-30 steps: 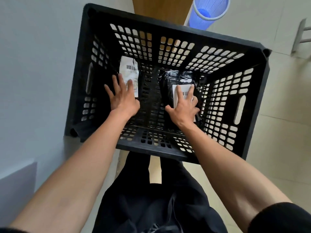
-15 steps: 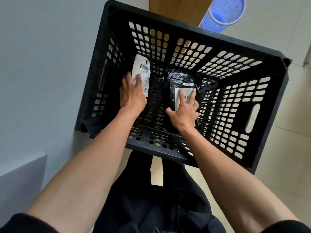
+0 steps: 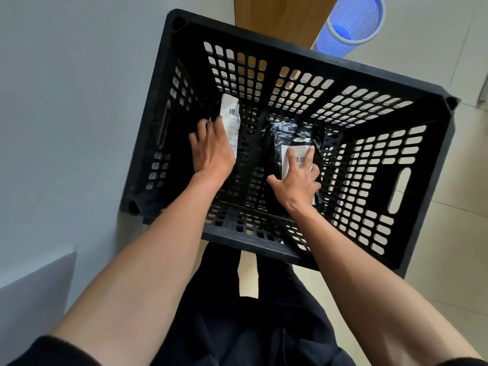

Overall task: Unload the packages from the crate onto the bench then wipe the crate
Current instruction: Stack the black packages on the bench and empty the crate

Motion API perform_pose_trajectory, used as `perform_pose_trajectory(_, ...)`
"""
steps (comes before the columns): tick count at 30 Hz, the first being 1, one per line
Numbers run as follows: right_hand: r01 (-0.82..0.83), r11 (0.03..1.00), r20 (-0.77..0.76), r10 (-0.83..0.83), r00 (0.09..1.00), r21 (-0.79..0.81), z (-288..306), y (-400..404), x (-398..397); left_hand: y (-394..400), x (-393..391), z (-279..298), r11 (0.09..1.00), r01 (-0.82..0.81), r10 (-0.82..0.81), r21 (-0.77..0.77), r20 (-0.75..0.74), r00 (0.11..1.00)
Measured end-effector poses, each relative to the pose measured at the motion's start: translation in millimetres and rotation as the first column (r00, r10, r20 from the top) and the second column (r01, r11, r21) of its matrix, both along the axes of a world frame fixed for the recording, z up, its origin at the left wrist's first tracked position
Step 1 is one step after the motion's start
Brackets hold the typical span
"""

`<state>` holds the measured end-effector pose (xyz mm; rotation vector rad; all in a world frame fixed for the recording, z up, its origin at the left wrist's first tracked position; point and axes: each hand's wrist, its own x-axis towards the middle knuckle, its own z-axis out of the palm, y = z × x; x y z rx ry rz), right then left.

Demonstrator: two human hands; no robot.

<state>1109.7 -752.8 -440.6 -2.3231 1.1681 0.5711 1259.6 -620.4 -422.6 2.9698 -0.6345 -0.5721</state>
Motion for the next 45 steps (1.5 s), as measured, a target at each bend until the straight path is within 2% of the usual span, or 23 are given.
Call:
perform_pose_trajectory(5,-0.002,1.000,-0.005,0.002,1.000,0.004,-2,1,-2,-4,-2,-4,0.991,0.094,-0.100,0.098,0.058,0.993)
perform_pose_trajectory(16,-0.010,1.000,0.034,0.010,0.999,0.000,3,3,3,-4,-2,-9,0.996,-0.028,0.017,-0.080,-0.130,0.991)
perform_pose_trajectory(28,0.008,1.000,0.102,-0.010,0.995,0.022,23,0,0,-9,-1,9,0.979,-0.031,0.008,-0.204,-0.110,0.994)
perform_pose_trajectory(33,0.030,1.000,0.174,-0.027,0.984,-0.011,50,1,-2,-6,0,32,0.950,-0.076,0.041,-0.303,-0.118,0.992)
perform_pose_trajectory(40,0.124,0.989,0.252,-0.100,0.963,-0.083,84,7,-9,-2,5,69,0.856,-0.124,0.045,-0.503,-0.166,0.985)
perform_pose_trajectory(45,0.209,0.970,0.308,-0.164,0.937,-0.121,102,14,-16,-6,1,85,0.840,-0.131,0.028,-0.526,-0.199,0.980)
